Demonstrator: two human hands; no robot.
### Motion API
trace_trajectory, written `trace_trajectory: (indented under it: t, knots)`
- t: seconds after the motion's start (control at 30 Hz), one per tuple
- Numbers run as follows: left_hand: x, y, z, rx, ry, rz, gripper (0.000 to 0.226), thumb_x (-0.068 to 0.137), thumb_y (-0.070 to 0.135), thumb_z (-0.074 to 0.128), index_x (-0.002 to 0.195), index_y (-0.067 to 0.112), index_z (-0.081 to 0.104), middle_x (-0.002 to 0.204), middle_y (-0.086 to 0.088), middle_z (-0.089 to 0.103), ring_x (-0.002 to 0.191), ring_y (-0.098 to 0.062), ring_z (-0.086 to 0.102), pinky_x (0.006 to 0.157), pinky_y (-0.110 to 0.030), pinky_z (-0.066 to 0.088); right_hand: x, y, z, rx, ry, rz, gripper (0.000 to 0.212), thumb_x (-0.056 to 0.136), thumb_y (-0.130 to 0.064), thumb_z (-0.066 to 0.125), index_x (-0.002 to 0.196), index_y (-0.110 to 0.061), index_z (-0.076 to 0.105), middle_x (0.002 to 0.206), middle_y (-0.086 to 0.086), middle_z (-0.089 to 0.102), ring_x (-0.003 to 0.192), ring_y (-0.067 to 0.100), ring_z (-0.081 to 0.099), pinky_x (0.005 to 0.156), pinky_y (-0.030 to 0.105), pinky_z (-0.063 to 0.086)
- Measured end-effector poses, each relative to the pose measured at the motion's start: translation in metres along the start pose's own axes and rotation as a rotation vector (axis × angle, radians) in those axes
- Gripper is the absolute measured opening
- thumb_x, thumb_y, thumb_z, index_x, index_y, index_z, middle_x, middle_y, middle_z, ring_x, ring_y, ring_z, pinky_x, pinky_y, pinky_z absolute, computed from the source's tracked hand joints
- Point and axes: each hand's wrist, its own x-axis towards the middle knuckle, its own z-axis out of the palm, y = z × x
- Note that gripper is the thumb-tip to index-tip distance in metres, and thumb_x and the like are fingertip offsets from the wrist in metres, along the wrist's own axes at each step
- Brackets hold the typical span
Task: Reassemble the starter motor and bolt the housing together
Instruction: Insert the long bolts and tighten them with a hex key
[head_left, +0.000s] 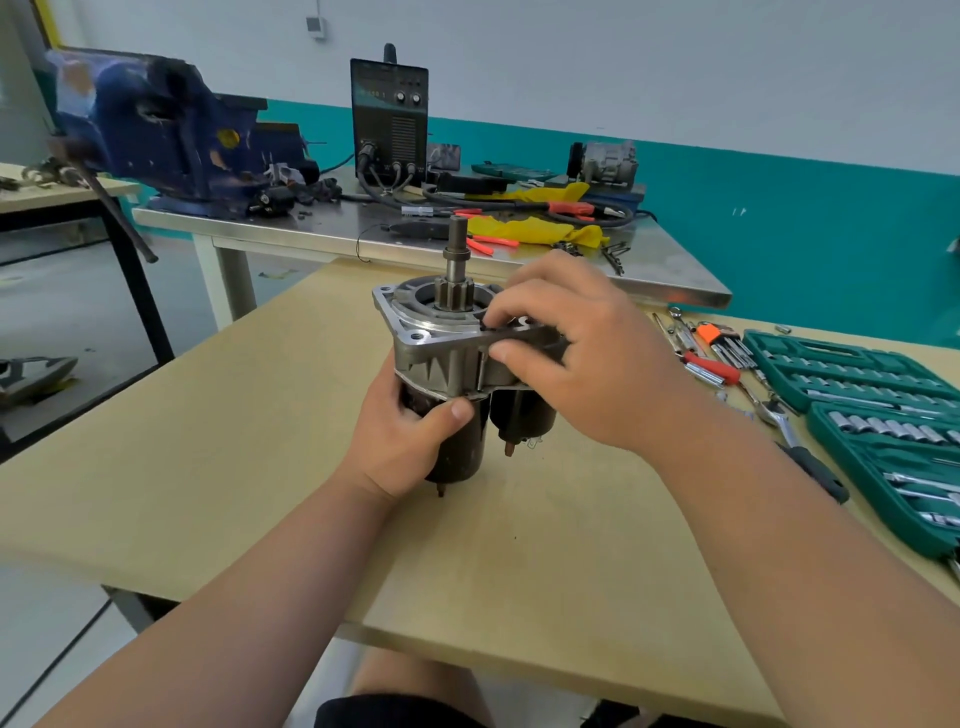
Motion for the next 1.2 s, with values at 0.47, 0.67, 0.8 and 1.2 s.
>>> trace_trajectory:
  t: [0.47,0.67,0.8,1.2]
  knots:
    - [0.001,0.002,0.001,0.005,-0.008,0.06,0.111,0.061,0.084,0.06,0.128,-0.004,0.05,0.121,-0.009,0.062,0.112,-0.01,0.059,0.094,-0.022,0.045,0.0,0.004,-0.003,0.014,-0.062,-0.021,0.019,0.089,-0.015,0.062,0.106,-0.021,0.067,0.104,-0.01,0.046,0.104,0.009,0.045,0.084,0.015,0.037]
    - [0.001,-0.004,0.003,0.003,0.032,0.029,0.071,0.066,0.058,0.069,0.12,0.014,0.057,0.11,0.014,0.068,0.105,0.0,0.062,0.084,-0.013,0.046,-0.018,0.032,-0.013,0.374,0.097,0.291,0.023,0.081,-0.038,0.056,0.104,-0.045,0.054,0.102,-0.028,0.057,0.101,-0.007,0.055,0.087,0.017,0.047]
    - [0.0,-0.004,0.006,0.027,0.044,0.043,0.045,0.068,0.046,0.061,0.11,0.031,0.055,0.103,0.031,0.067,0.1,0.01,0.061,0.078,-0.005,0.045,-0.055,0.114,-0.047,0.176,0.31,0.85,0.013,0.09,-0.027,0.054,0.092,-0.031,0.066,0.093,-0.008,0.068,0.085,0.014,0.064,0.08,0.04,0.055]
    - [-0.004,-0.007,0.003,0.021,0.185,-0.004,0.073,0.06,0.052,0.055,0.117,0.006,0.055,0.104,0.004,0.063,0.093,0.01,0.059,0.078,-0.01,0.045,-0.111,0.169,-0.059,-0.574,-0.196,1.103,0.02,0.091,-0.019,0.049,0.092,-0.013,0.068,0.084,0.009,0.064,0.073,0.027,0.057,0.062,0.03,0.045]
